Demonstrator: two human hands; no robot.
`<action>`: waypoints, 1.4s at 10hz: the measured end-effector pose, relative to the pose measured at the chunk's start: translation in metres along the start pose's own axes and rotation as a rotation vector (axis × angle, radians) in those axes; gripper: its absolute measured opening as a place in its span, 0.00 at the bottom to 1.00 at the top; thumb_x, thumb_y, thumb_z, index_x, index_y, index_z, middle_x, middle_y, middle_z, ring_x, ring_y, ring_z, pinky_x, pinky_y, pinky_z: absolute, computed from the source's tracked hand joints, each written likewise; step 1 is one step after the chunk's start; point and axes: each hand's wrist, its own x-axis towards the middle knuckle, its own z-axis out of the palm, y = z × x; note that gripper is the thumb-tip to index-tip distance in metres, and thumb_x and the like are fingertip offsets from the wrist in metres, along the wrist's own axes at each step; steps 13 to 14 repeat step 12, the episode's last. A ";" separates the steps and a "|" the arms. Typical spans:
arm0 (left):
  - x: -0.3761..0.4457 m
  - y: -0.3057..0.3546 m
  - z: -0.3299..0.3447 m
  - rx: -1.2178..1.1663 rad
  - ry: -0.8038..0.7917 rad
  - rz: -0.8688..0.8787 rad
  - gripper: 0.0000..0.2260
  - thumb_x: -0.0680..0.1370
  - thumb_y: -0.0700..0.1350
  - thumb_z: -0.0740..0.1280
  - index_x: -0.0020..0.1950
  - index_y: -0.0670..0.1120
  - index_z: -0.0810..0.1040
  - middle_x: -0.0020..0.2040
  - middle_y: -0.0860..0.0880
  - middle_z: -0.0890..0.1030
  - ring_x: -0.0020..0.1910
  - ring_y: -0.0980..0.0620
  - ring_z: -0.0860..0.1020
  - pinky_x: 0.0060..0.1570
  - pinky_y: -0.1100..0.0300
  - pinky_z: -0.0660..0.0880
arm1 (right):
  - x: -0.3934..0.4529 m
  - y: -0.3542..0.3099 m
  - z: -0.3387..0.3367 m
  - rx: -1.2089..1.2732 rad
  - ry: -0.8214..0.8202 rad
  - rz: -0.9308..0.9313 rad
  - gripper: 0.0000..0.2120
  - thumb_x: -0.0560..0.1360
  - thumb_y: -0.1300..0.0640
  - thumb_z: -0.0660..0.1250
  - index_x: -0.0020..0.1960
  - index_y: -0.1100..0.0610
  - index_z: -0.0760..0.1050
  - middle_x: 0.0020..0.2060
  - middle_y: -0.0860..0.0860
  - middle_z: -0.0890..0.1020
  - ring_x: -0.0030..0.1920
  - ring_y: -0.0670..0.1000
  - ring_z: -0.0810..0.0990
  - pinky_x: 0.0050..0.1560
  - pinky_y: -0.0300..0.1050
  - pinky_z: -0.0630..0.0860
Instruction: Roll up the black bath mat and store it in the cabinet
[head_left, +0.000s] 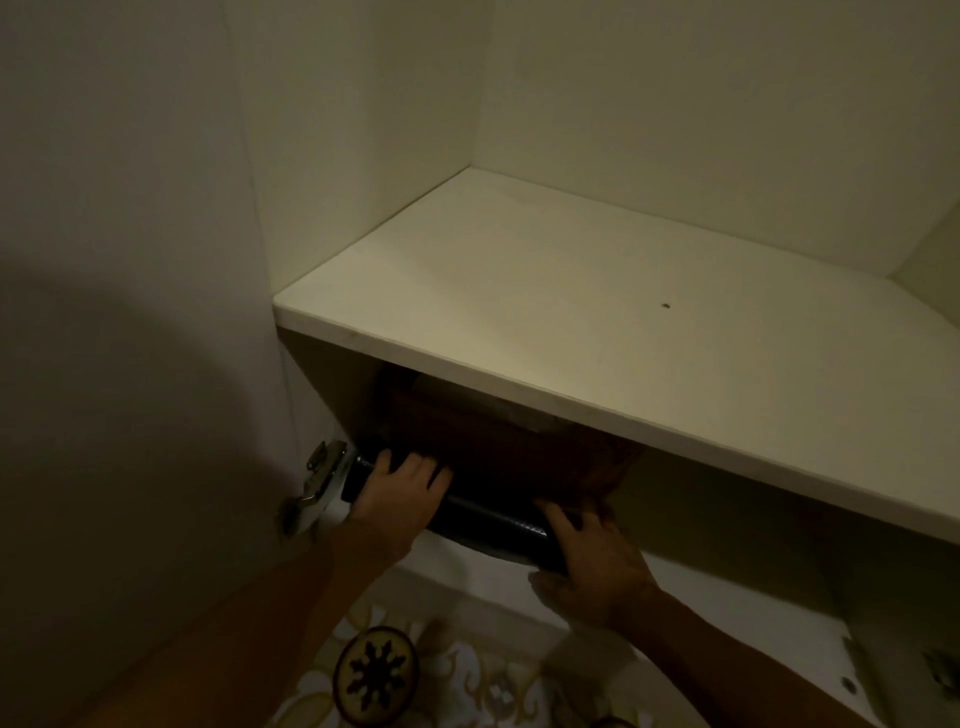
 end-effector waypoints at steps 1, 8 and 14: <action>0.003 0.003 -0.006 0.005 -0.021 0.004 0.37 0.72 0.39 0.73 0.75 0.44 0.57 0.71 0.40 0.66 0.70 0.39 0.64 0.67 0.40 0.63 | 0.002 0.001 0.000 0.028 -0.022 0.024 0.37 0.77 0.44 0.66 0.79 0.38 0.48 0.69 0.58 0.71 0.64 0.63 0.73 0.61 0.54 0.76; -0.009 -0.014 -0.003 -0.052 -0.021 0.082 0.60 0.62 0.59 0.77 0.75 0.55 0.33 0.75 0.45 0.52 0.73 0.40 0.56 0.70 0.36 0.60 | -0.008 -0.011 -0.002 -0.010 -0.076 -0.039 0.56 0.68 0.34 0.74 0.78 0.39 0.36 0.76 0.55 0.54 0.75 0.64 0.59 0.71 0.66 0.66; -0.039 0.004 -0.018 -0.223 -0.009 0.085 0.62 0.63 0.66 0.76 0.78 0.58 0.31 0.81 0.49 0.42 0.79 0.43 0.42 0.77 0.41 0.47 | -0.036 -0.015 -0.001 0.081 -0.083 0.056 0.57 0.67 0.30 0.72 0.78 0.37 0.33 0.80 0.56 0.43 0.79 0.64 0.45 0.72 0.74 0.59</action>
